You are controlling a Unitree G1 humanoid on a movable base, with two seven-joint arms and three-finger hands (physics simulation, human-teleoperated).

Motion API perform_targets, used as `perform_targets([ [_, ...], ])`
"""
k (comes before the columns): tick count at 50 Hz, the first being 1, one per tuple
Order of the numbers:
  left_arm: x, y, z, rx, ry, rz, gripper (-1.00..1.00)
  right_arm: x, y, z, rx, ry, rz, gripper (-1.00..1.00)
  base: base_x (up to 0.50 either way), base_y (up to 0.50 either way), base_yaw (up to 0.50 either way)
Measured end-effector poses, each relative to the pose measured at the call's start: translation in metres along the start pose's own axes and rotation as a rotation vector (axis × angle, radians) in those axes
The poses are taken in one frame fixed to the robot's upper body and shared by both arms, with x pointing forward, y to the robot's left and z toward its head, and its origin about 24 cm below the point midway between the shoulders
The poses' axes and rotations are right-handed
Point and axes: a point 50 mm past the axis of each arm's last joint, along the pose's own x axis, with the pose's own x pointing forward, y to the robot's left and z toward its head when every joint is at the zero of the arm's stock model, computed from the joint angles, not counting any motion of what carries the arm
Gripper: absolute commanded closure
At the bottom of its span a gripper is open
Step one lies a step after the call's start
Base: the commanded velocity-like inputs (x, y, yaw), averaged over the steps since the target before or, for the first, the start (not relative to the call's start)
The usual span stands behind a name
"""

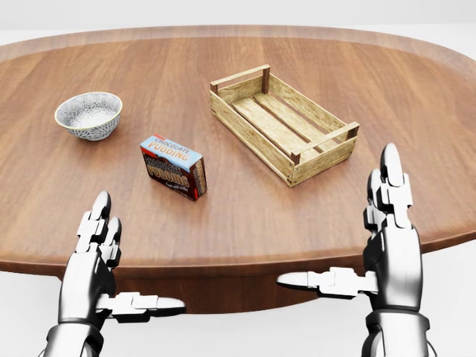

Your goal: Pick up the chocolate pudding and put it in the tray.

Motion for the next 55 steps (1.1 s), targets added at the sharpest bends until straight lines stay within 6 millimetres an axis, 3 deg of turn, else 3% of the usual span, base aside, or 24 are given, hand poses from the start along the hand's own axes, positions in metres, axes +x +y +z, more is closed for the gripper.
perform_targets([
  [39,0.0000,-0.0004,0.0000,0.001,0.000,0.000,-1.00,-0.0013,0.0011,0.0008,-0.002,-0.002,0.007,-1.00,0.00,0.16,0.00],
  [55,0.0001,-0.0004,0.0002,0.001,0.000,0.000,-1.00,-0.0011,0.0015,0.0006,0.007,-0.001,0.008,-1.00,0.00,0.01,0.00],
])
